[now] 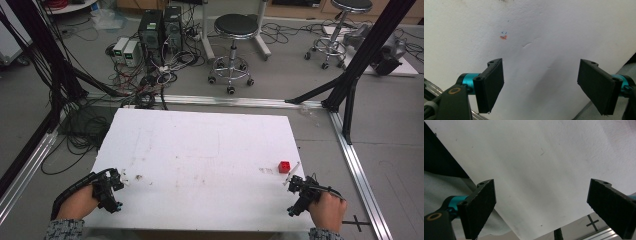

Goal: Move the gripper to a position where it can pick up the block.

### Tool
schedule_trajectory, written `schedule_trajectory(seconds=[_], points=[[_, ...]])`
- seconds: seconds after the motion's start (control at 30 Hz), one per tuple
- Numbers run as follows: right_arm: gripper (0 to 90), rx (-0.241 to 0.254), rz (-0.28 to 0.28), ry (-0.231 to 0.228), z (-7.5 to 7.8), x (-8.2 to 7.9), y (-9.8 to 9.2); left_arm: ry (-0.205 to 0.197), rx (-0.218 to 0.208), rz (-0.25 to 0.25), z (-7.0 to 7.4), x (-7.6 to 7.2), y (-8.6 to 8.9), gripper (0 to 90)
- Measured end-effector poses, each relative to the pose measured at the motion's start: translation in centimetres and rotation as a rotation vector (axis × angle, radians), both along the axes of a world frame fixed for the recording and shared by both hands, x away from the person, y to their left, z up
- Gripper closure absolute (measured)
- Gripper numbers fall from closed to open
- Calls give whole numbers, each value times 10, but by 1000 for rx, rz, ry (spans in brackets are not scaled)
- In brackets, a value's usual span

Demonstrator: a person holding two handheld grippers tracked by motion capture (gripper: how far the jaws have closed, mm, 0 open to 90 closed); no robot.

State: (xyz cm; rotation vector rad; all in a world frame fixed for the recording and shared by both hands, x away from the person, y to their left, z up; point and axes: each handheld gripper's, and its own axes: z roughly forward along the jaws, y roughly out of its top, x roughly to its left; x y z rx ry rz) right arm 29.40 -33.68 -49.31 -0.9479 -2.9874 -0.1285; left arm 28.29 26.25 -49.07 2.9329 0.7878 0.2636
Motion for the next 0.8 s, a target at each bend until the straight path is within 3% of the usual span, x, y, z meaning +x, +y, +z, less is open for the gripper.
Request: schedule_trajectory(seconds=[0.57,0.8], points=[[78,9,-9,-5,-1,0,-2,-6,-15,-17,0,0,-7,216],[78,32,-15,-31,2,-1,-10,-19,-25,-20,3,0,-6,216]])
